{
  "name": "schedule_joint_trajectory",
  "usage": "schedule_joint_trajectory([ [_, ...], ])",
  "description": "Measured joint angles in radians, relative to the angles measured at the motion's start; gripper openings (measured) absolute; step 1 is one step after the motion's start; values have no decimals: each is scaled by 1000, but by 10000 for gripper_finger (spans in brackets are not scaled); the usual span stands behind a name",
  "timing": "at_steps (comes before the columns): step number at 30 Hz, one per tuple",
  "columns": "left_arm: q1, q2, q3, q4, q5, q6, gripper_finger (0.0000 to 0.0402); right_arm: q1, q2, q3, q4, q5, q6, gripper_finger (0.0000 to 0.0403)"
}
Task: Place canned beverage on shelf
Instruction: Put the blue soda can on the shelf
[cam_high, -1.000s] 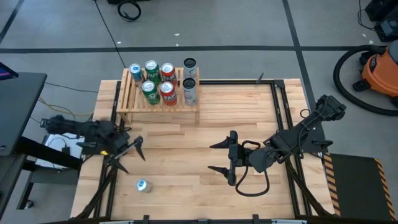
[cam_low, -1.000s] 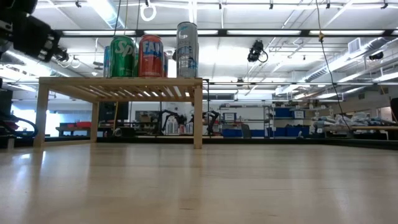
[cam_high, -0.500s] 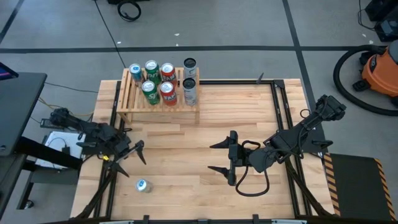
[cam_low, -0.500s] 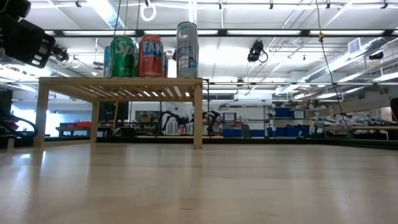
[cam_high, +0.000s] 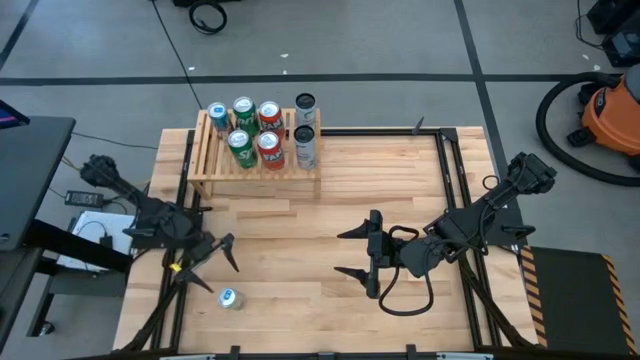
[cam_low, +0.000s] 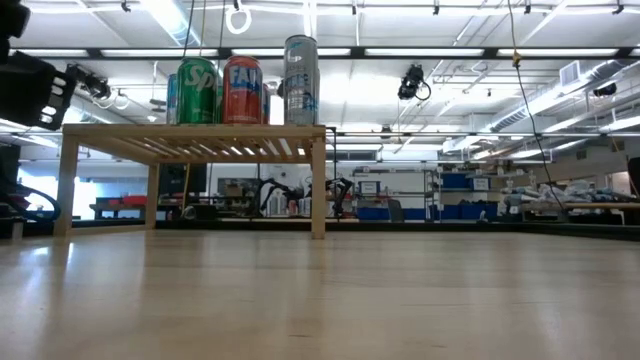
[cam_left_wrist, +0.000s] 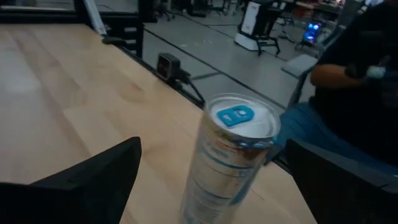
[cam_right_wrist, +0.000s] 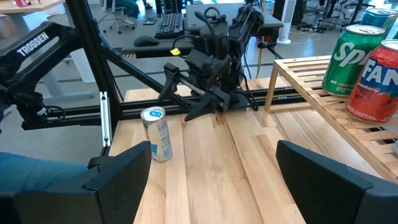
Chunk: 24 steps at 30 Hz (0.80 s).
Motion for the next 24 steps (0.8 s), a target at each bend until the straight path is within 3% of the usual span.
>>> schedule_joint_trajectory([
  [10,-69,133,1,80,-93,42,400,0,0,0,0,0,0,355],
  [24,-116,360,2,307,-95,42,400,0,0,0,0,0,0,355],
])
